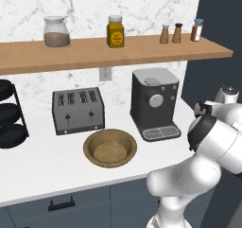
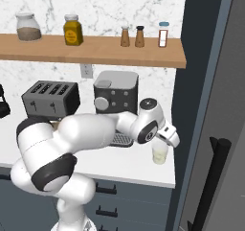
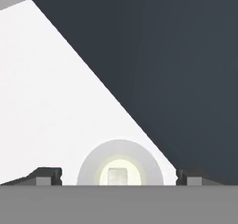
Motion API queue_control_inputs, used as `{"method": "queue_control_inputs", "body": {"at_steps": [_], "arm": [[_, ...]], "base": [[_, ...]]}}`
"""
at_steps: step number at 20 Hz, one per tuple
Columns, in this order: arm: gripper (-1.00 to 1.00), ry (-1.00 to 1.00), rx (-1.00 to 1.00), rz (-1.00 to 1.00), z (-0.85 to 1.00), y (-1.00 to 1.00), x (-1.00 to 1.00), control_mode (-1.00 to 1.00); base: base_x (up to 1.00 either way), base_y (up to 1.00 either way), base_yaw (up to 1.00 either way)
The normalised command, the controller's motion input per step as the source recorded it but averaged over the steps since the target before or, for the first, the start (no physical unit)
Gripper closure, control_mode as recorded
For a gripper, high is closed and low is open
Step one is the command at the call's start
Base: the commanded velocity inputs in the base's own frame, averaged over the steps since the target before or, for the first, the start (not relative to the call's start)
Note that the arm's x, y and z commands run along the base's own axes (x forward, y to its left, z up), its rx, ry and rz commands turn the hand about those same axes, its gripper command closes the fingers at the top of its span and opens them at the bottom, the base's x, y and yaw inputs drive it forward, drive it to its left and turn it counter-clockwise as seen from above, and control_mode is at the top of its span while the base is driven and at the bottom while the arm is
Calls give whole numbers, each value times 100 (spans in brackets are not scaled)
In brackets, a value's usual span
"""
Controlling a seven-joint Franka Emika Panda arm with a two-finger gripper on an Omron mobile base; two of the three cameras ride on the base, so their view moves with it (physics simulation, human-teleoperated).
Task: Grab a lemon wedge from the fridge and one ice cube from the ice bowl, and put them in the glass of lemonade.
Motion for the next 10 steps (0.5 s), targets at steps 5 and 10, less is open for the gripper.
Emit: {"method": "queue_control_inputs", "body": {"at_steps": [5,10], "arm": [[-100,-2,0,0,0,5,-23,-100],[-100,-4,2,0,0,0,-35,-100]], "base": [[0,0,0],[0,0,0]]}}
